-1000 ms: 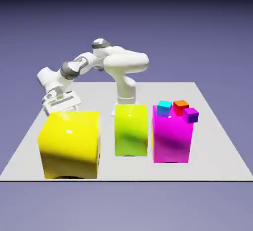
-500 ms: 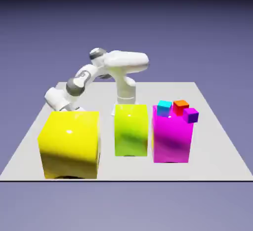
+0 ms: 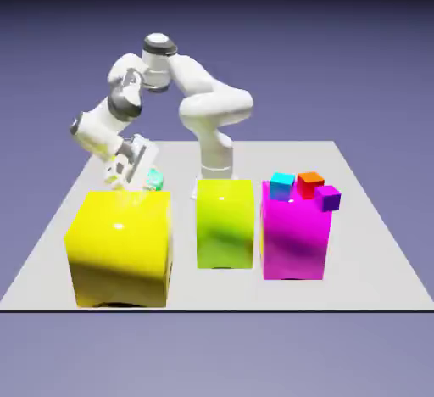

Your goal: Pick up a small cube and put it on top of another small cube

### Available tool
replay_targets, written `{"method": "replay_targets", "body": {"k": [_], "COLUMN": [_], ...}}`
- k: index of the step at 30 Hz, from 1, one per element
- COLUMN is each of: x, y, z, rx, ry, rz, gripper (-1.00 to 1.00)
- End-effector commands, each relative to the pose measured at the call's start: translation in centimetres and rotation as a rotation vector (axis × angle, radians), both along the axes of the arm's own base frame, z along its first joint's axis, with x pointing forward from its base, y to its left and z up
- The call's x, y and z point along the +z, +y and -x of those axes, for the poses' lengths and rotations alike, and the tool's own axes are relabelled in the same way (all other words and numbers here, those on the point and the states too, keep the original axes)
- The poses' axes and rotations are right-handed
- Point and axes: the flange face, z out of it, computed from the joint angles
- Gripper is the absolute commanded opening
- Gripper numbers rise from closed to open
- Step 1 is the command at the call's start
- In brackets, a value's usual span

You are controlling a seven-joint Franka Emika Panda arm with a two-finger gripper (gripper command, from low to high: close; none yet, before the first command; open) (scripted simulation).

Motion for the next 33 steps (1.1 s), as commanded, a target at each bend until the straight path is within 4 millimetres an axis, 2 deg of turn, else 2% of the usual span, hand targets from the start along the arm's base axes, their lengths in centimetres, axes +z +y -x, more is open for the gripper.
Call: {"method": "replay_targets", "body": {"k": [1,5,7,9,13,17,22,27,33], "x": [0.7,3.0,5.3,6.1,7.7,9.2,10.9,12.2,14.3], "y": [1.0,5.5,8.0,10.4,15.4,20.4,26.5,32.1,35.4], "z": [-0.4,-1.8,-4.9,-6.6,-9.4,-11.3,-12.4,-12.4,-12.4], "rx": [0.028,0.135,0.127,0.133,0.143,0.145,0.137,0.118,0.047], "ry": [0.041,0.196,0.138,0.068,-0.061,-0.178,-0.308,-0.421,-0.569], "rz": [0.01,0.056,0.07,0.053,0.014,-0.029,-0.083,-0.13,-0.189], "gripper": [-1.0,-1.0,-1.0,-1.0,-1.0,-1.0,-1.0,-1.0,-1.0]}}
